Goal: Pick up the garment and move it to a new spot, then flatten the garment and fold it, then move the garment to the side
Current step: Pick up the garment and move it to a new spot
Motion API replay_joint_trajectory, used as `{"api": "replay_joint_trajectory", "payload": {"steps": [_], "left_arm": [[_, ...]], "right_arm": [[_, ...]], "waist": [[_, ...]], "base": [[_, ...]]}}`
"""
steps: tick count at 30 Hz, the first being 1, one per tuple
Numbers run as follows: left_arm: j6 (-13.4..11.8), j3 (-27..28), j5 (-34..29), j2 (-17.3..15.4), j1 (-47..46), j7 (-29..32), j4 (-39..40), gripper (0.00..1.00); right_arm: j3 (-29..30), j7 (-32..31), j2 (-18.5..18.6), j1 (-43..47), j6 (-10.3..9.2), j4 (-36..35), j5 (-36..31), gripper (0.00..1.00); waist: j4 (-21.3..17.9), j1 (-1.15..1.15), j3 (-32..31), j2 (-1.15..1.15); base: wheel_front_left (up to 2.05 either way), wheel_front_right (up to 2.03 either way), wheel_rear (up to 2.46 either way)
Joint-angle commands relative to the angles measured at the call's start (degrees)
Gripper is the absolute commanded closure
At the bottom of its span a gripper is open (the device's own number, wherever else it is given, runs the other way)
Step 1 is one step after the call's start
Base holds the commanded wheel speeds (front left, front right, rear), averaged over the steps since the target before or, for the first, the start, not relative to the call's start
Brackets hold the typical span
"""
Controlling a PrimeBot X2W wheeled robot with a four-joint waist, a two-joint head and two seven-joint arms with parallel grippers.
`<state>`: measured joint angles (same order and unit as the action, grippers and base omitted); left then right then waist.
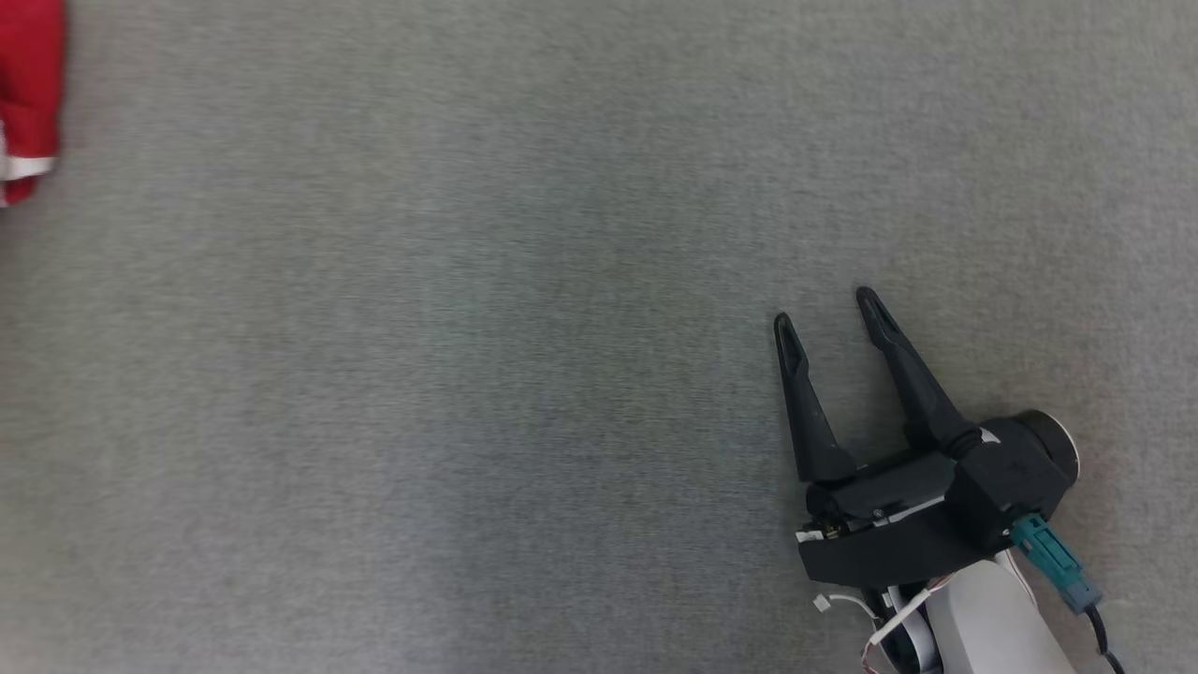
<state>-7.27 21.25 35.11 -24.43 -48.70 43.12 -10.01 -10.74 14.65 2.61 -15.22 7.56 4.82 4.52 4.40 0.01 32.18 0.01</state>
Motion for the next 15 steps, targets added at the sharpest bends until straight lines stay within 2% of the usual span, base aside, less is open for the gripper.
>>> {"api": "replay_joint_trajectory", "payload": {"steps": [1, 12, 13, 14, 15], "left_arm": [[-0.80, 0.26, -0.60, -0.99, -0.39, 0.69, 0.93, 0.00], [-6.45, -1.51, -6.40, -4.50, 5.46, 7.80, 4.12, 0.00], [-6.77, -1.83, -6.88, -4.96, 6.15, 8.39, 4.33, 0.09], [-6.95, -1.95, -7.20, -5.26, 6.72, 8.97, 4.64, 0.37], [-7.11, -2.15, -7.76, -5.58, 7.17, 9.16, 5.00, 0.70]], "right_arm": [[0.68, -0.30, 0.55, 0.15, -0.14, 1.82, 0.73, 0.00], [0.67, -0.11, 1.16, 0.15, -0.27, 3.88, 1.91, 0.00], [0.60, -0.10, 1.16, 0.12, -0.27, 4.05, 2.00, 0.00], [0.50, -0.07, 1.16, 0.07, -0.27, 4.16, 2.07, 0.00], [0.41, -0.05, 1.16, 0.03, -0.26, 4.22, 2.11, 0.00]], "waist": [[-5.65, -0.01, 5.66, -0.01], [-6.78, -0.01, 5.87, -0.01], [-6.78, -0.01, 5.65, -0.01], [-6.75, -0.01, 5.45, -0.01], [-6.72, -0.01, 5.23, -0.01]], "base": [[0.00, 0.00, 0.00], [0.00, 0.00, 0.00], [0.00, 0.00, 0.00], [0.00, 0.00, 0.00], [0.00, 0.00, 0.00]]}}
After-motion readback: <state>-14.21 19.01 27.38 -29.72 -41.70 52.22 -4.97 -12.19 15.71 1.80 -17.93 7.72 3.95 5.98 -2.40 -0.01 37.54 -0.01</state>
